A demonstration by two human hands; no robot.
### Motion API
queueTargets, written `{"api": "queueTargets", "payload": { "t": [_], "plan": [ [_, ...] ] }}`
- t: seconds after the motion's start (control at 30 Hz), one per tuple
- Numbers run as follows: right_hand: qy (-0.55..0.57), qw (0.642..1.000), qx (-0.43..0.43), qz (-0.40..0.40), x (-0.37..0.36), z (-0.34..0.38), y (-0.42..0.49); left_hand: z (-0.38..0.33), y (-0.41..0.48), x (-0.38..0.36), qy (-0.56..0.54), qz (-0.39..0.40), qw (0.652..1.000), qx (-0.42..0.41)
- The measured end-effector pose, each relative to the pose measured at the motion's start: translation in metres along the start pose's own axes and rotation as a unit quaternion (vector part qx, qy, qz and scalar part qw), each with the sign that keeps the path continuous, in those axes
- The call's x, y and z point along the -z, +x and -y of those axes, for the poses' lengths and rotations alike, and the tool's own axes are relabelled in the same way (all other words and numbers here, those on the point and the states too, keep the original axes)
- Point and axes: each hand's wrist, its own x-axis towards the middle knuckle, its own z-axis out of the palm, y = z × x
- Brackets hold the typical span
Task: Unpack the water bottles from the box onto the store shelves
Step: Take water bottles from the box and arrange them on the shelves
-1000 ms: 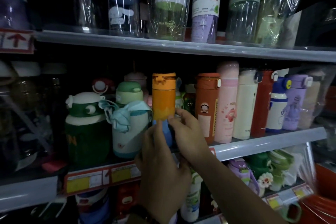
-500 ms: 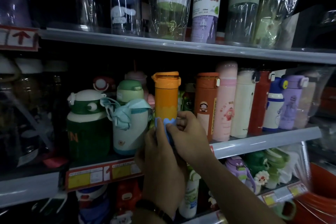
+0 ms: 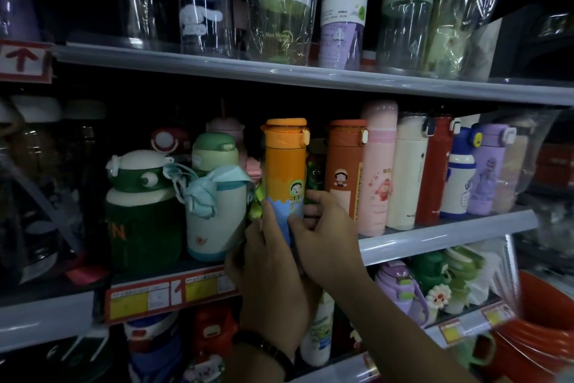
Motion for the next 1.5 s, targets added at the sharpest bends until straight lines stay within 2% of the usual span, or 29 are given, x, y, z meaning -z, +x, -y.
{"api": "queueTargets", "payload": {
  "t": [0.17, 0.4, 0.5, 0.63, 0.77, 0.87, 1.07, 1.23, 1.33, 1.5],
  "plan": [
    [-0.022, 1.0, 0.008, -0.005, 0.003, -0.001, -0.001, 0.002, 0.002, -0.008, -0.015, -0.023, 1.0, 0.002],
    [-0.003, 0.999, 0.004, -0.034, 0.006, 0.0, -0.011, 0.004, 0.0, -0.008, 0.02, 0.027, 0.998, -0.059],
    [-0.025, 0.999, 0.0, -0.031, 0.009, -0.001, -0.014, -0.004, 0.006, -0.009, 0.042, 0.034, 0.998, -0.042],
    [-0.038, 0.998, 0.009, -0.044, 0.009, 0.001, -0.016, 0.002, 0.01, -0.016, 0.0, 0.07, 0.996, -0.054],
    [-0.017, 0.999, 0.002, -0.048, 0.008, -0.003, -0.017, -0.002, 0.007, -0.013, 0.059, 0.087, 0.992, -0.066],
    [-0.026, 0.998, 0.003, -0.051, 0.008, -0.009, -0.016, -0.013, 0.002, -0.006, 0.026, 0.092, 0.994, -0.061],
    [-0.019, 0.999, -0.008, -0.045, 0.01, -0.012, -0.017, -0.015, 0.0, -0.006, 0.095, 0.098, 0.988, -0.07],
    [-0.02, 0.999, -0.008, -0.05, 0.014, -0.009, -0.021, -0.013, 0.001, -0.01, 0.072, 0.054, 0.994, -0.057],
    [-0.026, 0.997, 0.016, -0.076, 0.018, -0.009, -0.022, -0.009, 0.0, -0.004, 0.015, 0.031, 0.999, -0.031],
    [0.049, 0.994, 0.07, -0.074, 0.018, 0.013, -0.025, -0.017, -0.004, 0.027, 0.023, -0.009, 0.999, -0.038]
  ]
}}
